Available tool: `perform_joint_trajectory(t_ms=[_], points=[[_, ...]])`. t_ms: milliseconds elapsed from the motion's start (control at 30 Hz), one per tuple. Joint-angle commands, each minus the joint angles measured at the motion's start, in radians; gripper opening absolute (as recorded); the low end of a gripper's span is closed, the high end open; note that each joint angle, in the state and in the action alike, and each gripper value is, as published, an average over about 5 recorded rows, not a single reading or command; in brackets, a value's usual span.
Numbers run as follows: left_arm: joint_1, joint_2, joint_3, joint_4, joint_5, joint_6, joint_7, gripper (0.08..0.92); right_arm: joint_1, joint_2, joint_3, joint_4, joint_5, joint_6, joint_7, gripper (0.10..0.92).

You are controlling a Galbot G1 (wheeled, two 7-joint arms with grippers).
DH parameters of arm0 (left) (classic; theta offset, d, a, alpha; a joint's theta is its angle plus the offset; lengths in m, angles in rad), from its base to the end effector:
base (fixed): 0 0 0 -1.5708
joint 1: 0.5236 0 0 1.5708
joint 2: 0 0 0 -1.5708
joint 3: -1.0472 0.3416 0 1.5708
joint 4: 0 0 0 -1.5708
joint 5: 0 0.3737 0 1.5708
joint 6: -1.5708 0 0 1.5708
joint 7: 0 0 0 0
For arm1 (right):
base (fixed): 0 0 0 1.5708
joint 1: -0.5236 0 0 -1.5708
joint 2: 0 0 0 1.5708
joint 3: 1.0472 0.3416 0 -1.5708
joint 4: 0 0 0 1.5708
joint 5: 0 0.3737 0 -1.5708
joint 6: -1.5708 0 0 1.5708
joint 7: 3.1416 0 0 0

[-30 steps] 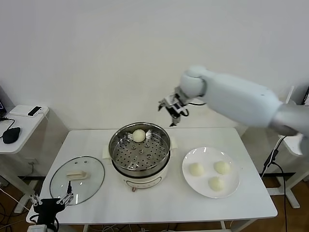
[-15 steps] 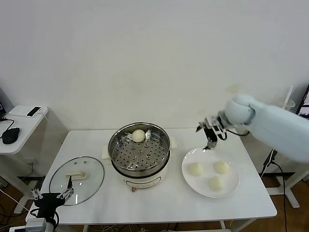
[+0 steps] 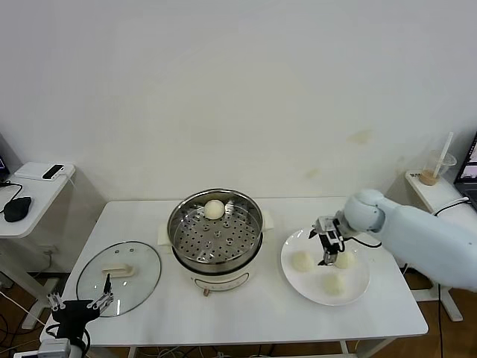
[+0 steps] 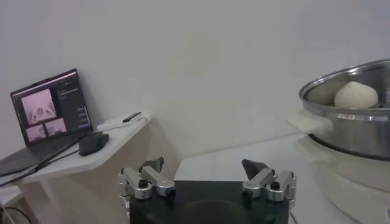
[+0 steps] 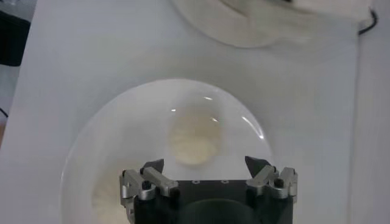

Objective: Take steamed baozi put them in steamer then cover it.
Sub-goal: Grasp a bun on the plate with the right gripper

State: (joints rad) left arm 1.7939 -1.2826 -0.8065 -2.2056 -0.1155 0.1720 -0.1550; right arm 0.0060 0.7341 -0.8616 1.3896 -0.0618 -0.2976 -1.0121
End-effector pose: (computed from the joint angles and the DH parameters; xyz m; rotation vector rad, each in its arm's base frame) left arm 0.1501 0.1146 -0.2632 0.3150 -2.8768 -0.4363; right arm 0.5047 -0.0616 -0.2093 1.3675 -1.4072 1.4304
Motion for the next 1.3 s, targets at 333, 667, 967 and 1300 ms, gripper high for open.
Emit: perform_joint_trajectory(t_ms=[333, 667, 967, 1300], points=[[-0.002, 0.002, -0.011, 0.003, -0.002, -0.001, 0.0, 0.823, -0.08, 0.08, 0.048, -0.094, -0.077, 0.014, 0.012, 0.823], [-0.003, 0.0, -0.014, 0.008, 0.003, -0.002, 0.0, 0.823, -0.095, 0.116, 0.063, -0.128, -0.097, 0.016, 0.016, 0.816], [-0.002, -0.003, -0.015, 0.009, 0.005, -0.003, -0.002, 0.823, -0.093, 0.119, 0.061, -0.135, -0.104, 0.005, -0.003, 0.673], [0.005, -0.007, -0.016, 0.0, 0.008, -0.004, -0.003, 0.823, -0.074, 0.119, 0.063, -0.138, -0.09, 0.009, -0.029, 0.546]])
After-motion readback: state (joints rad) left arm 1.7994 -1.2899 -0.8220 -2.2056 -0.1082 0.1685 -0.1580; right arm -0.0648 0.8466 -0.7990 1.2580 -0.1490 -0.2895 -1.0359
